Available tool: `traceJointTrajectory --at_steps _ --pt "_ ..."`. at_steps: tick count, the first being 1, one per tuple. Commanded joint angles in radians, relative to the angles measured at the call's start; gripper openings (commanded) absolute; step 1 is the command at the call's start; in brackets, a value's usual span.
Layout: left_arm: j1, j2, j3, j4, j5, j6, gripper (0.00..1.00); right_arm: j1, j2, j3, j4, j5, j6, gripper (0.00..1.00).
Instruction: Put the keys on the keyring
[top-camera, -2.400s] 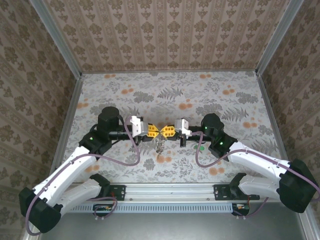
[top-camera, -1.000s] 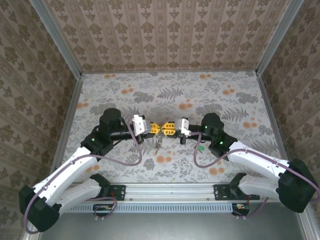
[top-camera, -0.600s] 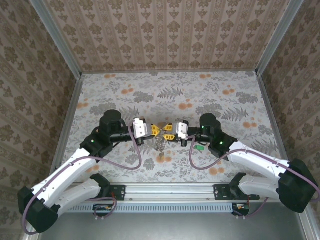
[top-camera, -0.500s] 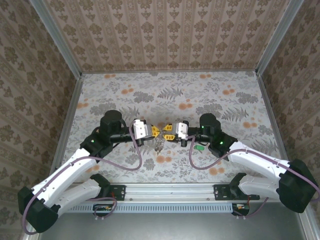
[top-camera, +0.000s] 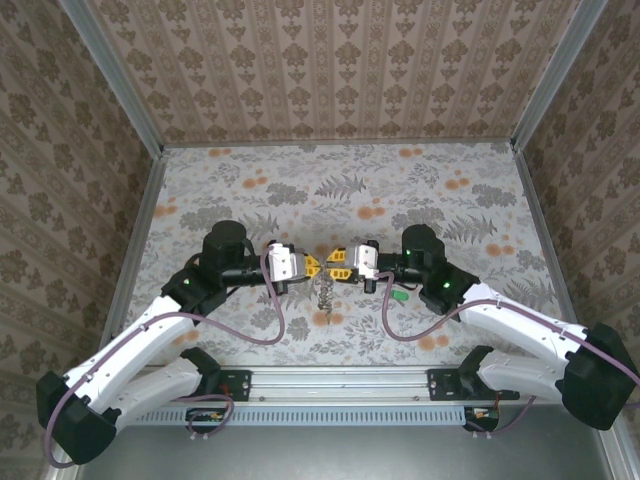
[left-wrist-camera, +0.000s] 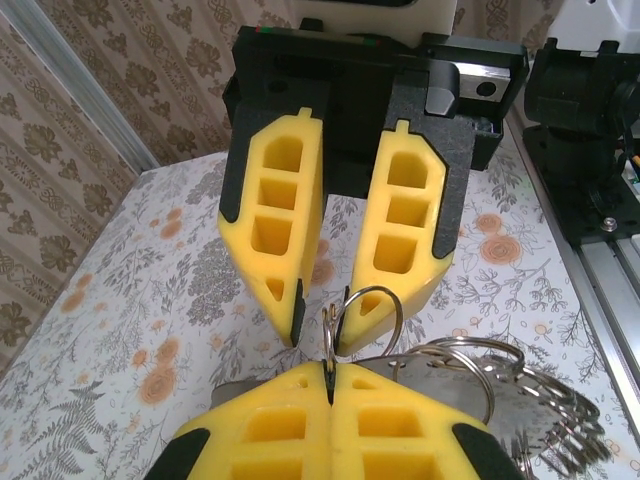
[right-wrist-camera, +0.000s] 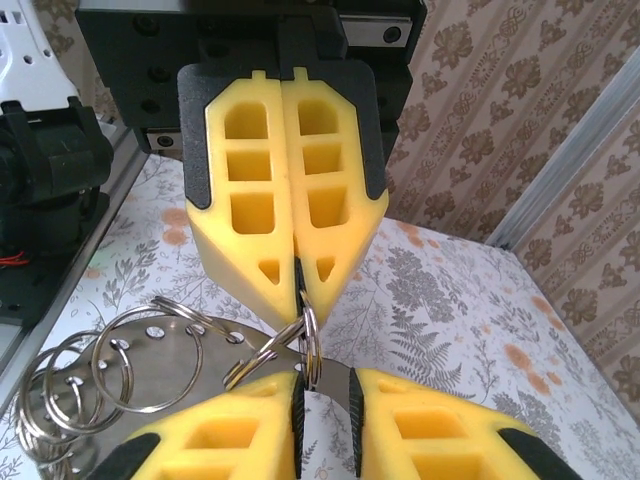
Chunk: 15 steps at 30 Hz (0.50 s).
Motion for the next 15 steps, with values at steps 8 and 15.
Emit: traceJointTrajectory --at_steps 8,15 --pt "-0.009 0.019 0.038 -0.014 0.055 0.03 0.0 0.001 0.017 0.067 -0.028 -0.042 -0.02 0.08" --pt "-0.009 0.021 0.046 -0.012 0.04 0.024 0.0 0.002 0.021 0.065 -0.028 -0.058 -0.018 0.0"
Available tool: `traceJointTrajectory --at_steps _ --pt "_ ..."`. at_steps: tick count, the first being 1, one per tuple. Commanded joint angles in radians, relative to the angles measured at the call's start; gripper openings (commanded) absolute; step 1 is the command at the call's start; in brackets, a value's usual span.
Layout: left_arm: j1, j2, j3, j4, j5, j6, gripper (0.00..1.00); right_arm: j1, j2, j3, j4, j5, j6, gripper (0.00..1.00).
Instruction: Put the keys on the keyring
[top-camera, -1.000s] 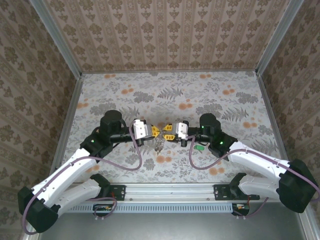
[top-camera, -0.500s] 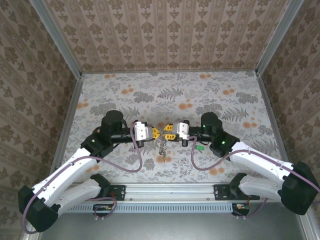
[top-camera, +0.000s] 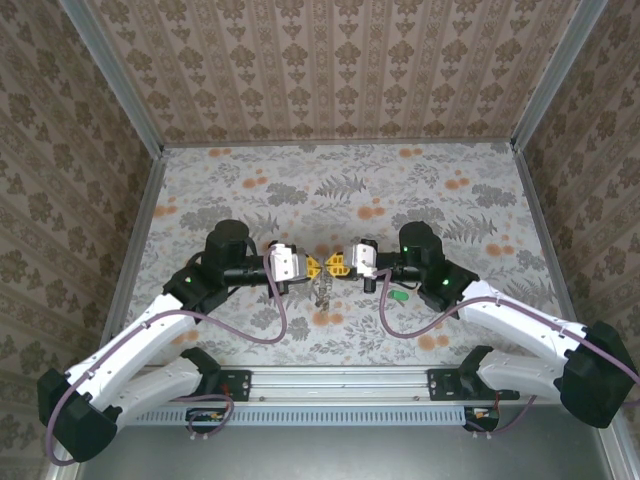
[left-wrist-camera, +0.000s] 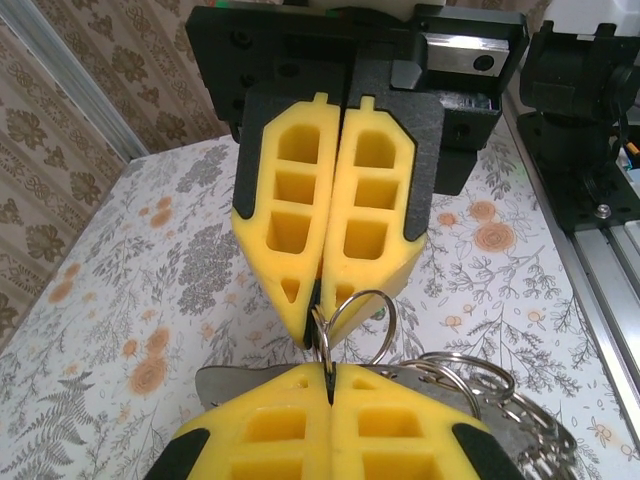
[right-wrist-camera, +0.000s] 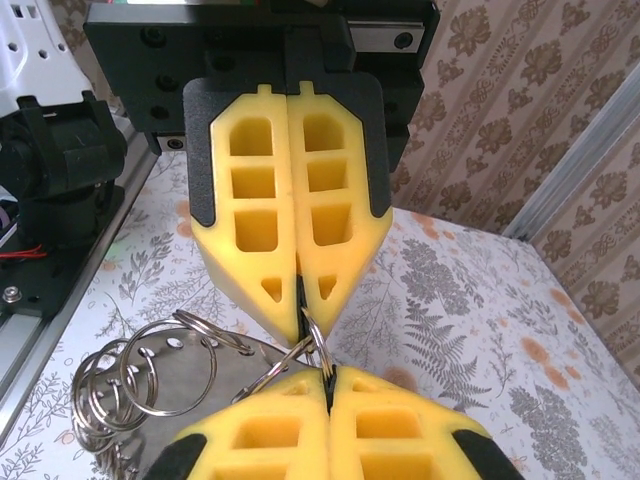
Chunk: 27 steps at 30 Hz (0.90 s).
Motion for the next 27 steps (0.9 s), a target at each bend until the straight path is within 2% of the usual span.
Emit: traceJointTrajectory --at_steps 1,3,5,8,10,11,15,24,27 --pt "-0.005 0.002 0.037 0.02 0.036 0.003 0.0 0.004 0.006 0.033 0.034 -0.041 -0.008 0.0" --pt "-0.006 0.0 0.033 0.033 0.008 -0.017 0.02 0.004 0.005 0.008 0.118 -0.033 0.045 0.0" --pt "-0.007 -0.007 0.022 0.043 -0.012 -0.031 0.11 0.002 0.006 -0.022 0.222 0.005 0.107 0.0" --pt "-0.006 -0.021 0.002 0.063 -0.031 -0.053 0.15 -0.006 0.012 -0.061 0.35 0.05 0.197 0.0" --pt "-0.006 -0.029 -0.004 0.066 -0.04 -0.06 0.26 -0.016 0.017 -0.077 0.406 0.054 0.243 0.0" --pt "-0.005 -0.033 -0.008 0.065 -0.045 -0.062 0.28 -0.022 0.02 -0.087 0.437 0.06 0.266 0.0" --pt "-0.004 -0.042 -0.012 0.059 -0.091 -0.066 0.29 -0.036 0.026 -0.106 0.496 0.057 0.313 0.0" --pt "-0.005 -0.043 -0.014 0.094 -0.162 -0.086 0.31 -0.036 0.031 -0.106 0.498 0.035 0.331 0.0" --pt "-0.003 -0.043 -0.015 0.121 -0.178 -0.108 0.39 -0.037 0.03 -0.108 0.496 0.035 0.331 0.0"
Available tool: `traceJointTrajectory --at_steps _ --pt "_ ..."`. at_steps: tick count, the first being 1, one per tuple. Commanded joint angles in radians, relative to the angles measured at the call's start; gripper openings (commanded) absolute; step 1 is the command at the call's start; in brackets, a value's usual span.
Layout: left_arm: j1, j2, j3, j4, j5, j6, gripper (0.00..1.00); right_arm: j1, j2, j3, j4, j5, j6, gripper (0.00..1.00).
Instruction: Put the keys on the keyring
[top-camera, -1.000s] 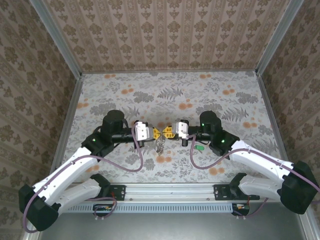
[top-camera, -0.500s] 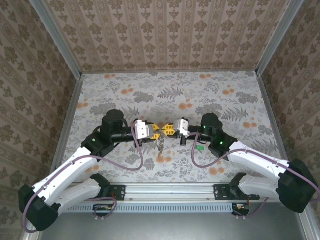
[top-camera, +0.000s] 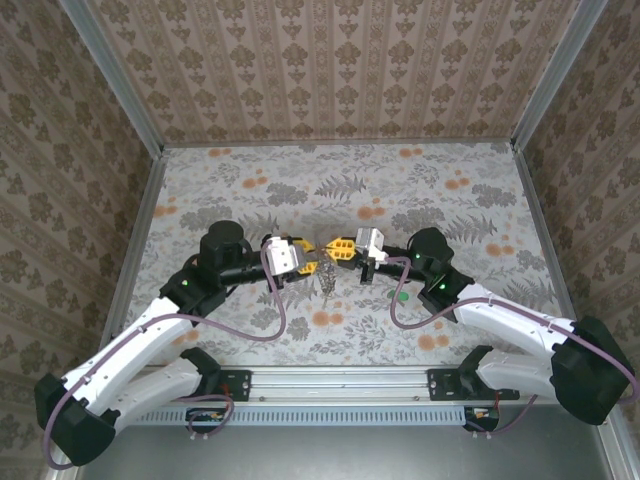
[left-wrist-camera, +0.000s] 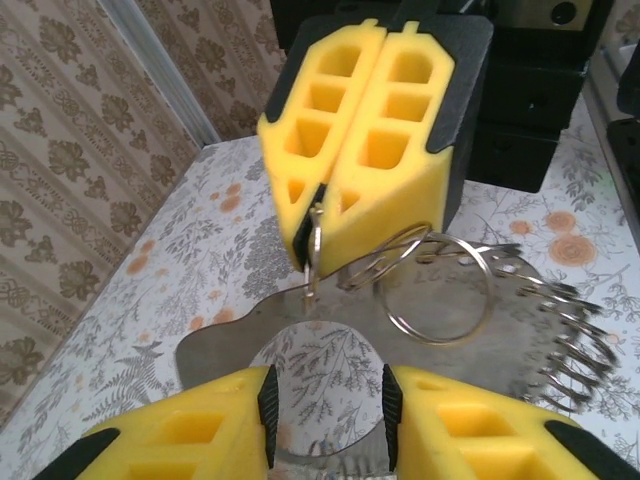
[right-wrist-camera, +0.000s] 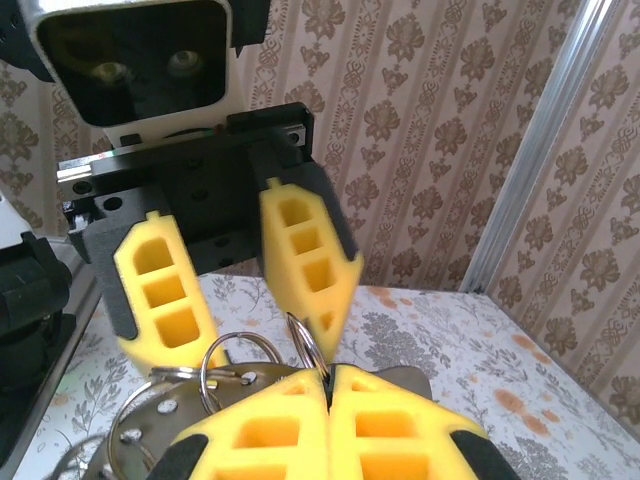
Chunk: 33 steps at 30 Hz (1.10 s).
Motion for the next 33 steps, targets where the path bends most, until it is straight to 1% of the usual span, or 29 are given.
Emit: traceJointTrajectory --at_steps 1,5,9,15,26,31,33 --pt "-0.001 -0.013 -0.006 0.051 -0.033 -0.038 0.39 -0.003 0.003 -0.009 0.067 -0.002 0.027 0.0" --pt "0.024 -0.036 0.003 0.019 -0.009 -0.016 0.39 -0.003 0.004 -0.011 0.065 0.002 0.028 0.0" --pt "0.051 -0.066 -0.008 0.032 0.046 -0.024 0.39 -0.003 0.004 -0.011 0.063 0.01 0.028 0.0" --pt "0.052 -0.033 -0.004 0.052 0.087 -0.049 0.36 -0.004 0.013 -0.008 0.068 0.005 0.032 0.0" --pt "0.031 0.033 0.008 0.107 0.086 -0.085 0.34 -0.004 0.023 -0.002 0.065 0.002 0.034 0.0" --pt "0.018 0.044 0.013 0.113 0.088 -0.082 0.32 -0.004 0.03 0.0 0.06 0.001 0.032 0.0" --pt "0.014 0.045 0.013 0.112 0.089 -0.078 0.29 -0.002 0.031 0.001 0.057 -0.001 0.031 0.0"
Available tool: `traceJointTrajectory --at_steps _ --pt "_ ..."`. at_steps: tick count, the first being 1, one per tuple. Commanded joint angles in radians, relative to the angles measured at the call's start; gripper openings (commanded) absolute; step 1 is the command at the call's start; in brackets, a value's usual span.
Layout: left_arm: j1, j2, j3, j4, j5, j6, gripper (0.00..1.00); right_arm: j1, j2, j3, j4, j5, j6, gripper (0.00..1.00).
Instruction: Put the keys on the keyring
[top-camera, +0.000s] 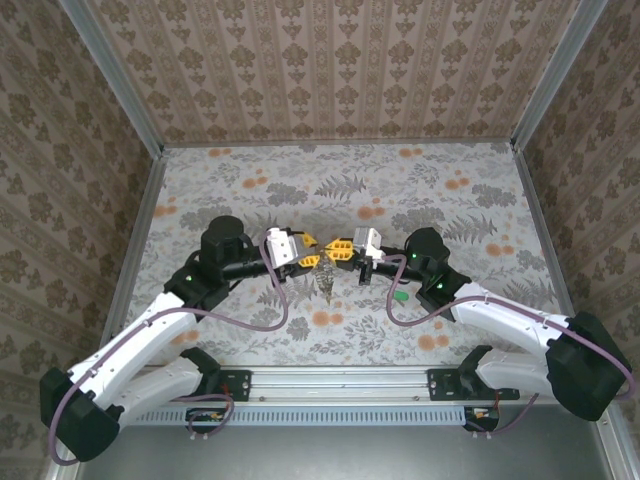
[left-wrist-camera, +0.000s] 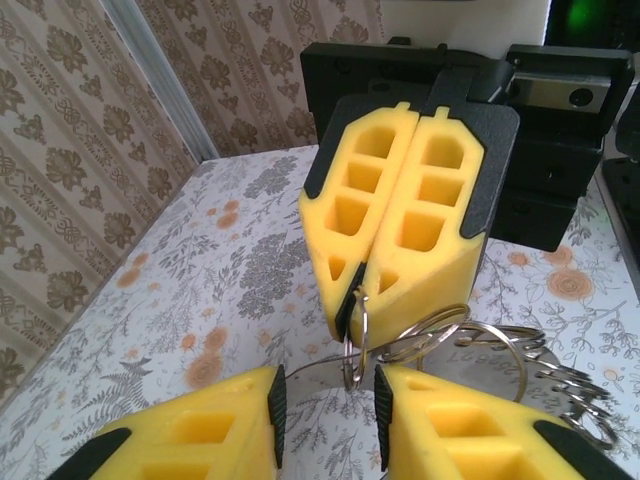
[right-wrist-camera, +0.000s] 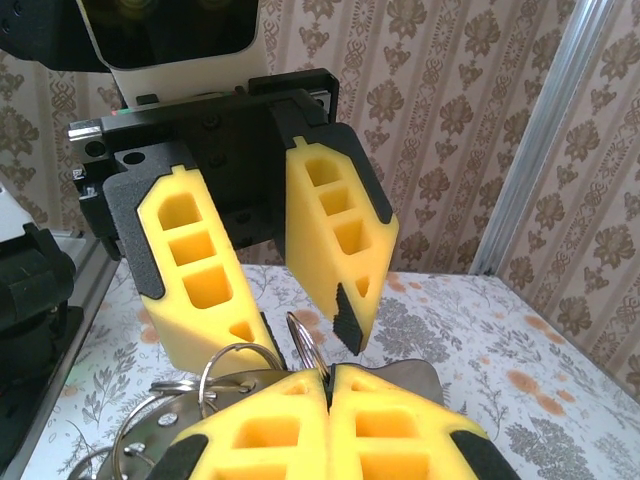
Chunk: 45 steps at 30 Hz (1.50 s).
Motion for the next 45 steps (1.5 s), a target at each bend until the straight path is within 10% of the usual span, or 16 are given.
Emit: traceJointTrajectory --at_steps 1,10,22,45 --pt "-0.013 0.003 0.014 0.031 0.027 -0.012 0.28 -0.002 0.003 0.007 0.056 -0.002 0.012 0.0" --pt "-0.022 0.016 0.028 0.012 0.019 0.009 0.0 0.0 0.001 0.009 0.021 -0.005 -0.013 0.0" --pt "-0.054 0.049 0.066 -0.071 0.027 0.107 0.0 0.018 -0.099 0.055 -0.397 0.001 -0.3 0.1" --pt "-0.08 0.102 0.117 -0.129 0.134 0.164 0.0 0.018 -0.115 0.101 -0.508 -0.031 -0.319 0.13"
